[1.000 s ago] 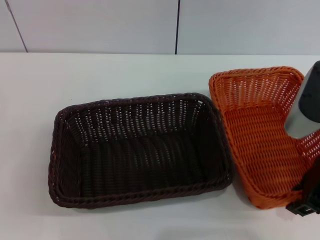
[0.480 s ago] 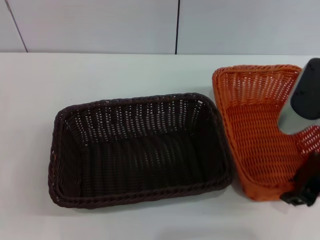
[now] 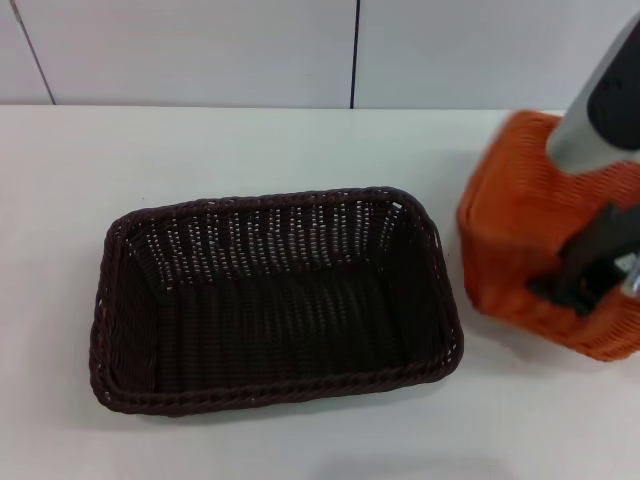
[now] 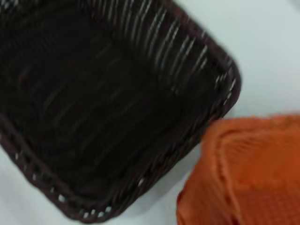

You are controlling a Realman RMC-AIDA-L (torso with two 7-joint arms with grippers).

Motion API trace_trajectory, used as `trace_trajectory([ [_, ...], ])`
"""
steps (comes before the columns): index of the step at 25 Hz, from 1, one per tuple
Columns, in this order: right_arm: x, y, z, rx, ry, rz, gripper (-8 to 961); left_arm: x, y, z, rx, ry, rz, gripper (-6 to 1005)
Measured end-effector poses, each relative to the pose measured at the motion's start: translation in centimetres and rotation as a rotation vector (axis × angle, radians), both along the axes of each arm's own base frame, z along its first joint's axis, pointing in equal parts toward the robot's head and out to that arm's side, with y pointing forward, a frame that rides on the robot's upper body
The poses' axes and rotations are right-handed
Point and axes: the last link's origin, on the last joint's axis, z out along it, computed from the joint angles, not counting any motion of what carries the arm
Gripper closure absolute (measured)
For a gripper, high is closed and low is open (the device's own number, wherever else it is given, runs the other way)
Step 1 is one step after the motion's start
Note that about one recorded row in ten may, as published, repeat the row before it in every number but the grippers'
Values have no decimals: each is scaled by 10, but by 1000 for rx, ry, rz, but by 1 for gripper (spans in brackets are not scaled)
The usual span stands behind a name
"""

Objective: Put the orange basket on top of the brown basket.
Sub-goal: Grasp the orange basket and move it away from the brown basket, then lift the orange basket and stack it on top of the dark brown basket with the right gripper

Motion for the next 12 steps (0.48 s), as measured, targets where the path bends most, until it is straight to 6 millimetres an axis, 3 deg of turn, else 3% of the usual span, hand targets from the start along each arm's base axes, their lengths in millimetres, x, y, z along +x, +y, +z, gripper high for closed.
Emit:
trace_trajectory([
  [12,-40,-5,18,104,10,170,776,-6,-6,2,8,-8,15,271],
])
